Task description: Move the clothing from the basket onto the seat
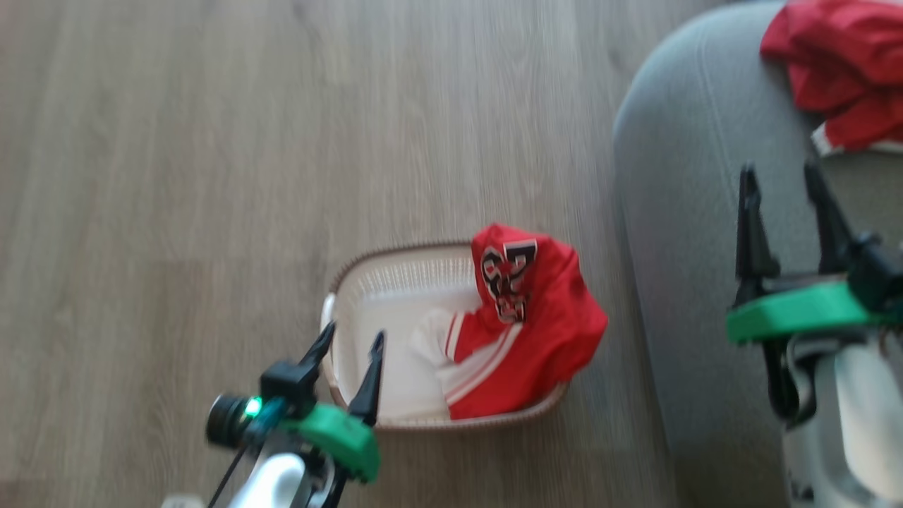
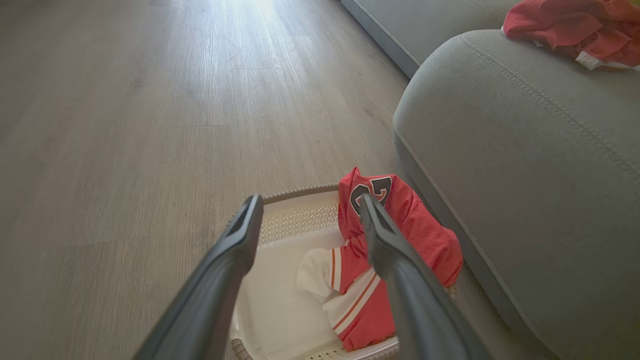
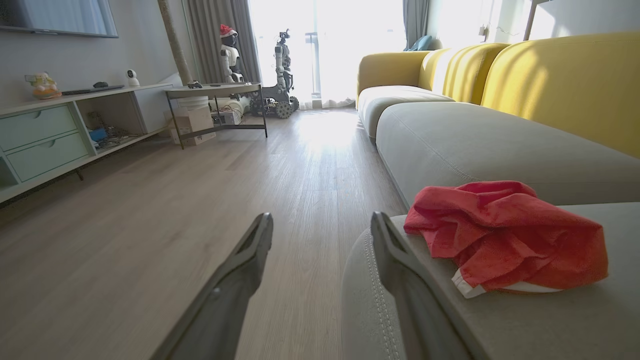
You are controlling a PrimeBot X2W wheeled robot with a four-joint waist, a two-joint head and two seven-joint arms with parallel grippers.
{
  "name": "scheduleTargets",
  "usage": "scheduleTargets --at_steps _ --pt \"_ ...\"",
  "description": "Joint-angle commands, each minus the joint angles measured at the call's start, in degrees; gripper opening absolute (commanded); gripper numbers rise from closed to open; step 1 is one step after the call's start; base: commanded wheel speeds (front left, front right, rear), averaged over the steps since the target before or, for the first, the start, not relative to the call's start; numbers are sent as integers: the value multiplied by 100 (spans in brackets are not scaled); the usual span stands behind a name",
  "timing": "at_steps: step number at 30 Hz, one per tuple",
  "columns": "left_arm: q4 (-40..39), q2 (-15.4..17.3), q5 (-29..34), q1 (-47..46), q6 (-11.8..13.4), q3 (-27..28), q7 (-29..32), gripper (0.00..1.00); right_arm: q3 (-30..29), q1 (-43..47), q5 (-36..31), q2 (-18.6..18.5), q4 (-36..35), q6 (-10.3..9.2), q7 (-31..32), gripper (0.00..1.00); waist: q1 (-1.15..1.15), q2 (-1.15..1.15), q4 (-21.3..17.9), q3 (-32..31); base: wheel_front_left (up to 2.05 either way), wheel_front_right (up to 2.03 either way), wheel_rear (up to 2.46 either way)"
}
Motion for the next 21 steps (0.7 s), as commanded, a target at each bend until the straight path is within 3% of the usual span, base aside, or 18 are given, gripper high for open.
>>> scheduleTargets --at_steps 1,11,21 --pt "-43 0 58 -242 -35 92 -34 100 117 -287 -46 -2 -237 -2 -43 100 0 0 -187 504 0 0 0" --pt "1255 -130 -93 -1542 -317 -676 -73 100 119 -1202 -123 -2 -607 -2 -48 100 0 0 -548 1685 0 0 0" --pt "1950 -133 -893 -2616 -274 -1969 301 100 226 -1639 -133 -2 -1232 -2 -28 100 0 0 -824 2607 0 0 0"
